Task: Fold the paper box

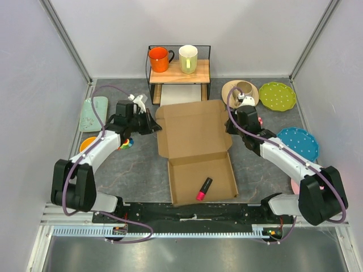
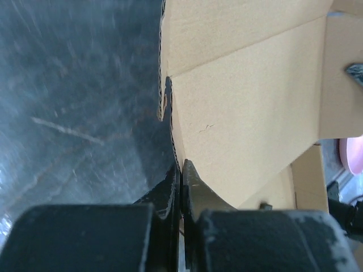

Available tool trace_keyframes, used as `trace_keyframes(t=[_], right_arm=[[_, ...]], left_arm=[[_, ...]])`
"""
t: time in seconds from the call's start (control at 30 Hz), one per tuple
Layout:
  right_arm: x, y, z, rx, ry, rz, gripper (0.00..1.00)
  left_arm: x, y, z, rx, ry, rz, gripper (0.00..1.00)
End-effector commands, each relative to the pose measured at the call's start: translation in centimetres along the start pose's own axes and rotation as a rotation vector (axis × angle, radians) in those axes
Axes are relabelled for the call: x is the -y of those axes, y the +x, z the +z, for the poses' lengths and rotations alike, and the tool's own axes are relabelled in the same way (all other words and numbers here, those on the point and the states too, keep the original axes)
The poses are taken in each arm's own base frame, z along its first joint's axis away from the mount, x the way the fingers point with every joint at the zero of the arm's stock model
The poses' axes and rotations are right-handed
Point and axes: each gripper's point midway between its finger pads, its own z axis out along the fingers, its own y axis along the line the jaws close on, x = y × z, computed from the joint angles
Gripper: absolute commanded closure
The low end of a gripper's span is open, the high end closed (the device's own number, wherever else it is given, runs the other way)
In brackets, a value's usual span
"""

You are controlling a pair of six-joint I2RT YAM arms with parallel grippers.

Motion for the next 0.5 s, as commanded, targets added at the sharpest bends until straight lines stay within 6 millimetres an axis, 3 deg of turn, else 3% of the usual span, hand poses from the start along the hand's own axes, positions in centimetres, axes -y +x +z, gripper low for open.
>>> trace_keyframes(t=[0.0,0.13,0.23,0.47], right_arm=[[-1.7,-6.5,0.9,0.215,-0.013,0.027,1.0],[-2.7,-8.3,1.5,0.253,-0.01,0.037,1.0],[-2.9,-8.0,1.5,0.259,-0.007,0.027,1.0],[-2.4,-4.7,1.3,0.166,-0.009,0.002,0.96]], left_arm=[[3.6,-9.2,-2.8,0.405,0.052,0.16,0.98],[4.3,-12.4,-4.3,0.58,0.041,0.229,0.98],[5.2,-13.4,-5.6,0.7,0.048,0.327,0.98],[4.3,-11.0,-5.6,0.818,0.019,0.492,0.98]])
